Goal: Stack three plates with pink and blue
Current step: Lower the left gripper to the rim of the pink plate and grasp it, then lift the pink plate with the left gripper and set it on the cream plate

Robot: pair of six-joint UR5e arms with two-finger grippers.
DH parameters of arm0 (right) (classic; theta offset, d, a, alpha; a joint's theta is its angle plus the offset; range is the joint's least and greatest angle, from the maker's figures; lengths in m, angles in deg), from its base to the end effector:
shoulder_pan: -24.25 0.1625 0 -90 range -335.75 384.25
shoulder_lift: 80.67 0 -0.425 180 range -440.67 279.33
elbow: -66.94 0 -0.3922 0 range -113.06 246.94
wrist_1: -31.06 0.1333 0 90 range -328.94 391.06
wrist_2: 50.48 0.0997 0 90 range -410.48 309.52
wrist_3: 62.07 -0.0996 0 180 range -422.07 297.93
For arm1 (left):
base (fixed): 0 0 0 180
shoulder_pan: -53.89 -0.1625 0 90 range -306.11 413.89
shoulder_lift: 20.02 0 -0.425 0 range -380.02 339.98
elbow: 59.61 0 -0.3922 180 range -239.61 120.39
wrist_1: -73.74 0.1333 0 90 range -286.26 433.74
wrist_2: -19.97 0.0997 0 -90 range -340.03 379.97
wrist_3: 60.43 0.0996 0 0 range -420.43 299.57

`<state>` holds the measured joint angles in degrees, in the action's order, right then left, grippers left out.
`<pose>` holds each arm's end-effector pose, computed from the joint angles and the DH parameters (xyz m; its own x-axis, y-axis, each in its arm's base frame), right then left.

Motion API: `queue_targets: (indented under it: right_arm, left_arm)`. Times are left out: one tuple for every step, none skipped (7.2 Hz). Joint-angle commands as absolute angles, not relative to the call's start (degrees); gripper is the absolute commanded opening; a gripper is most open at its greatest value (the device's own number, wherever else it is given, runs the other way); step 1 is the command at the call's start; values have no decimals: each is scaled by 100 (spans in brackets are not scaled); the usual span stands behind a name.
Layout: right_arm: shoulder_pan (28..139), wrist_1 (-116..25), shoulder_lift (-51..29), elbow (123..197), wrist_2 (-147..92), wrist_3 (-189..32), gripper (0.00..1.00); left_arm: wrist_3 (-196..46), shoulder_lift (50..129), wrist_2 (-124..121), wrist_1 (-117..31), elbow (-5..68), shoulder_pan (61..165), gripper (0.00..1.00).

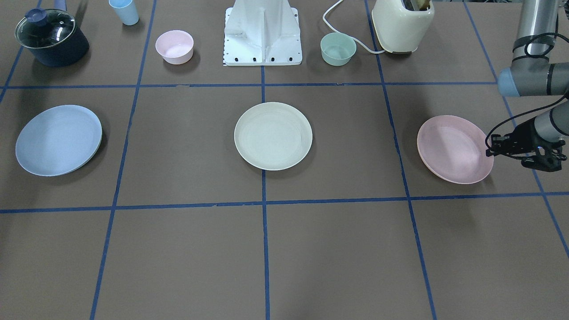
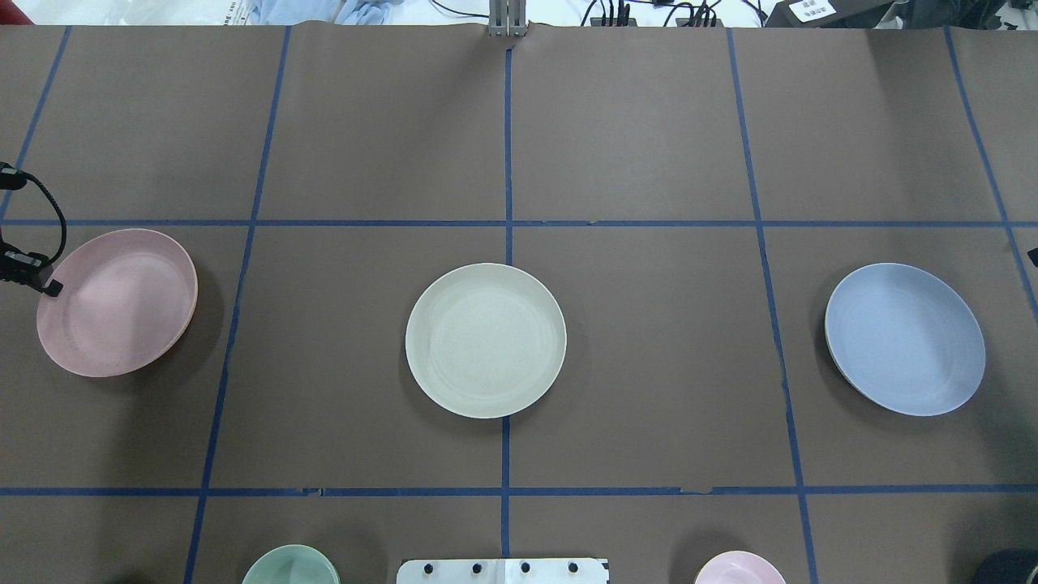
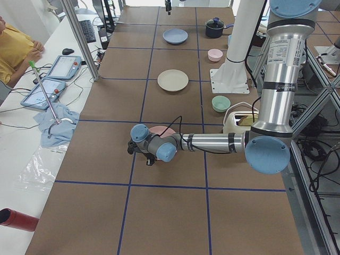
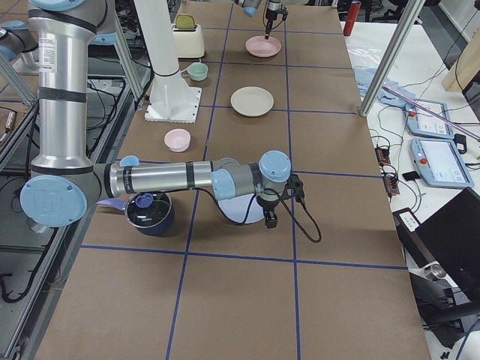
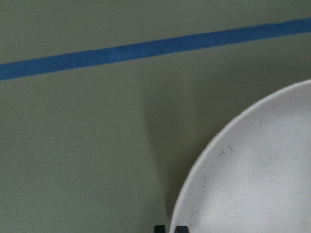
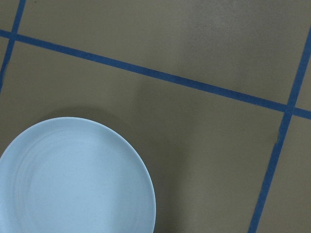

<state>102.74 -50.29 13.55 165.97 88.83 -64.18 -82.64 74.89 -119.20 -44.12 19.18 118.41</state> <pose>-0.0375 -0.4737 0.5934 0.6104 -0.2677 0.7455 0.1717 0.9635 0.2055 0.1812 -0.5150 0.6529 0.5869 0.1754 -0.7904 -0.1925 0.9785 0.0742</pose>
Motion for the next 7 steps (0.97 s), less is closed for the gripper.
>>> queue_targets:
  right_arm:
    - [10274, -5032, 1355, 16591, 8883, -6418, 100]
    - [10274, -5024, 1355, 16599, 8883, -6418, 100]
    - [10274, -5024, 1355, 16600, 8874, -6418, 100]
    - [10274, -5024, 1355, 16608, 8874, -6418, 100]
    - [10274, -5024, 1355, 16608, 8874, -6418, 100]
    - [10274, -5024, 1355, 16608, 8874, -6418, 100]
    - [10274, -5024, 1355, 16608, 8874, -6409, 100]
  left_arm:
    - [-8380, 7900, -12623, -4011, 1949, 11866, 0]
    - [-8877, 8208, -12654, -3833, 2175, 11910, 0]
    - [-9387, 8237, -12681, -3814, 2639, 11911, 0]
    - [-9792, 8246, -12690, -3797, 3148, 11876, 0]
    - [-10283, 8255, -12681, -3849, 3623, 11684, 0]
    - [-10784, 8377, -12602, -3840, 4019, 11108, 0]
    - [-11268, 8848, -12402, -3840, 4015, 10702, 0]
